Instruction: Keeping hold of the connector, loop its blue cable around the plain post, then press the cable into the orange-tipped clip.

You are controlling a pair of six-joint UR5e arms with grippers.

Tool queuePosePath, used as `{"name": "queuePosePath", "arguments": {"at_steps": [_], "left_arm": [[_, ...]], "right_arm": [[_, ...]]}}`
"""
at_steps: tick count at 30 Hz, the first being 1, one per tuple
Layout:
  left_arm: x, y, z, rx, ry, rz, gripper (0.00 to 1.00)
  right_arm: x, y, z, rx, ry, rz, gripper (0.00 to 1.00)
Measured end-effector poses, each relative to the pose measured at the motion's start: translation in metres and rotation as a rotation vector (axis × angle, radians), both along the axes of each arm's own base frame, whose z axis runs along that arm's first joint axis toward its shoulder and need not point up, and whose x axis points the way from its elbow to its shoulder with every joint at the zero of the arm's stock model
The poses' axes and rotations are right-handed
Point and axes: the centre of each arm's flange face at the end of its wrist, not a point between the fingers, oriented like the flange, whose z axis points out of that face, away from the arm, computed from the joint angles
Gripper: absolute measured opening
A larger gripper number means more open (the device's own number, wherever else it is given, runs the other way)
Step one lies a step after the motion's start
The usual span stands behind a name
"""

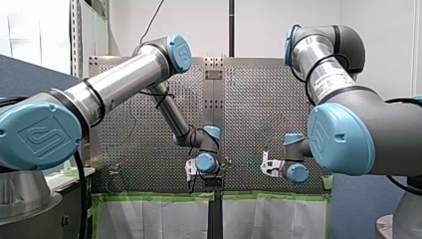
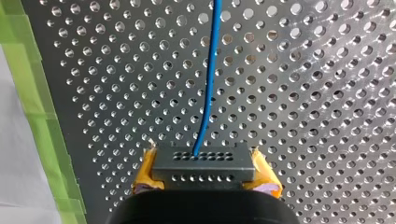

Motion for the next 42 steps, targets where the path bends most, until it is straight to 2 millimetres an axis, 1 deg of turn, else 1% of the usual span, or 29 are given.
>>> {"name": "queuePosePath", "arguments": {"at_steps": [2, 6, 9, 14, 21, 26, 29, 33, 42], "left_arm": [[-0.001, 0.000, -0.002, 0.001, 0.003, -0.003, 0.00], [-0.003, 0.001, -0.017, 0.010, 0.022, -0.016, 0.00], [0.000, 0.002, -0.020, 0.011, 0.024, -0.016, 0.00], [0.013, 0.005, -0.015, 0.010, 0.016, -0.006, 0.00], [0.033, 0.008, -0.005, -0.002, -0.008, 0.008, 0.00], [0.040, 0.012, -0.003, -0.005, -0.011, 0.016, 0.00], [0.044, 0.016, -0.002, -0.005, -0.010, 0.021, 0.00], [0.047, 0.020, -0.002, -0.003, -0.009, 0.028, 0.00], [0.051, 0.025, -0.002, -0.002, -0.007, 0.037, 0.00]], "right_arm": [[0.000, 0.001, -0.002, 0.002, 0.002, -0.001, 0.02], [-0.001, 0.002, -0.011, 0.013, 0.007, -0.003, 0.02], [-0.001, 0.000, -0.015, 0.015, 0.008, -0.004, 0.02], [0.000, -0.008, -0.012, 0.003, -0.001, -0.007, 0.02], [-0.001, -0.027, -0.004, -0.023, -0.018, -0.017, 0.02], [-0.007, -0.038, -0.002, -0.031, -0.023, -0.030, 0.02], [-0.011, -0.042, -0.008, -0.021, -0.018, -0.037, 0.02], [-0.013, -0.042, -0.023, 0.002, -0.003, -0.042, 0.02], [-0.014, -0.041, -0.029, 0.027, 0.008, -0.041, 0.02]]}}
